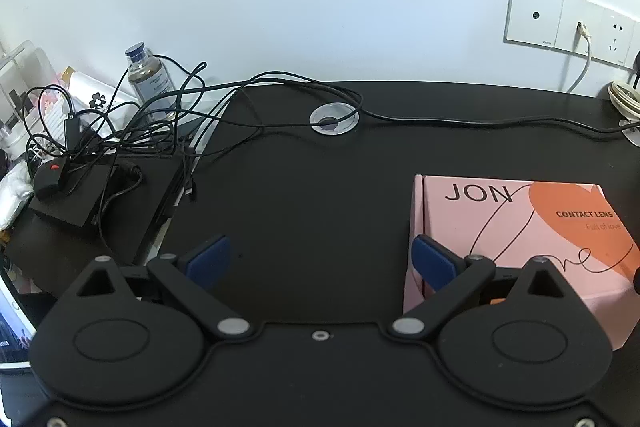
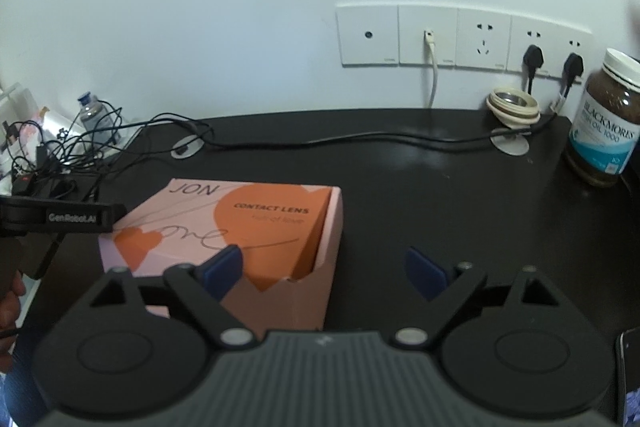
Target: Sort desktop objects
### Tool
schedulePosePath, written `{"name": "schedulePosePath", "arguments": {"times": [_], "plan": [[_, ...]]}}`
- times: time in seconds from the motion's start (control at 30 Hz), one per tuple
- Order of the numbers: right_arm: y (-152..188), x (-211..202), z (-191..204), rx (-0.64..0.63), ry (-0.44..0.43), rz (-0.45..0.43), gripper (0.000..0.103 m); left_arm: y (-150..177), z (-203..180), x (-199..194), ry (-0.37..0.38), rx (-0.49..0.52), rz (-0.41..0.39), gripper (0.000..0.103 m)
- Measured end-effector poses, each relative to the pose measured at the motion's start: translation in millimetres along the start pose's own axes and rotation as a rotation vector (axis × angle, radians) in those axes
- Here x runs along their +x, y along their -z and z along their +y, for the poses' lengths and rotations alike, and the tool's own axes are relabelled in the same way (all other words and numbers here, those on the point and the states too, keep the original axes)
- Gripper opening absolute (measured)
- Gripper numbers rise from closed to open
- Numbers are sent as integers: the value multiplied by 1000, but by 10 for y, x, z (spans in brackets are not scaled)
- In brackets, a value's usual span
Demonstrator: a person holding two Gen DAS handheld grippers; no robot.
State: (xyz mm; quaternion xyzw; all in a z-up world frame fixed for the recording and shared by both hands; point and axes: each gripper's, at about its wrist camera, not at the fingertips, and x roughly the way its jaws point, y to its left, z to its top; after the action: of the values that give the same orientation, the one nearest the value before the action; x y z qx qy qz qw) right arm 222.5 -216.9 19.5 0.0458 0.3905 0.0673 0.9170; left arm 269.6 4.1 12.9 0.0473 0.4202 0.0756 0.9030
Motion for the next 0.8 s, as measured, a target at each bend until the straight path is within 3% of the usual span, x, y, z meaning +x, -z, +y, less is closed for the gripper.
{"name": "schedulePosePath", "arguments": {"times": [0.43, 0.8], "plan": [[51, 34, -63, 15, -2, 17, 89, 132, -138, 59, -7, 16, 21, 98], [-82, 155, -136, -23, -33, 6, 89, 244, -235, -240, -107, -87, -13, 99]]}}
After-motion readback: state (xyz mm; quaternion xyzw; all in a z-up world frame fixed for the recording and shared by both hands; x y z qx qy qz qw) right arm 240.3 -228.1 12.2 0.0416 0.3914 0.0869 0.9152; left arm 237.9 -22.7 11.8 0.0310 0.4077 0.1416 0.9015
